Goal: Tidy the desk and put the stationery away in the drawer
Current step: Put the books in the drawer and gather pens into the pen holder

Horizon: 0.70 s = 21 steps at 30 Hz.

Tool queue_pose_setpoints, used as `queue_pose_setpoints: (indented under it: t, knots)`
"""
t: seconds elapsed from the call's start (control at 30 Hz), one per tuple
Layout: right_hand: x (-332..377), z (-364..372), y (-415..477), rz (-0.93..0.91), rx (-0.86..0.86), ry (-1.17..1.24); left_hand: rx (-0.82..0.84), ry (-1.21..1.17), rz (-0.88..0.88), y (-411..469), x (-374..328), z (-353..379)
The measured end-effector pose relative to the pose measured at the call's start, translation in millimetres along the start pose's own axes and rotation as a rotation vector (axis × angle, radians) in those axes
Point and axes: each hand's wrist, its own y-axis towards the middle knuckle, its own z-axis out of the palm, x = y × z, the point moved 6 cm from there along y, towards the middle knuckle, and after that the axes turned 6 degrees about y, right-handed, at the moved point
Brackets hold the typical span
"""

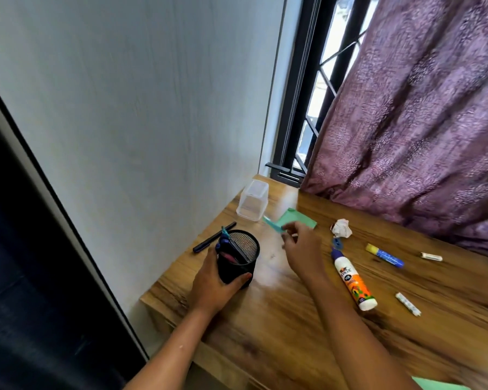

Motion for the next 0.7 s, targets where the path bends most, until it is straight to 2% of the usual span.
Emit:
queue_pose_setpoints:
  t: [0.07,0.17,0.27,0.4,0.57,0.7]
  knots:
    - [33,-6,1,-0.124,-0.018,0.058,-0.006,-0.003,0.002,0,0,0]
    - [69,6,-8,-0.277,0.138,-0.027,0.000,-0.003,-0.002,1,2,2]
    - [76,28,-18,-0.342,0.282,-0.170,0.001,-0.001,-0.005,1,1,3]
    - [70,48,-18,-0.328,0.371,-0.268,-0.007,-0.025,-0.001,1,-3,1]
    - [64,49,2,-0.219,0.301,-0.084,-0.038,-0.071,-0.003,2,-1,0]
    - [38,69,34,-0.092,0.356,-0.117,-0.124,-0.128,-0.022,2,3,-5]
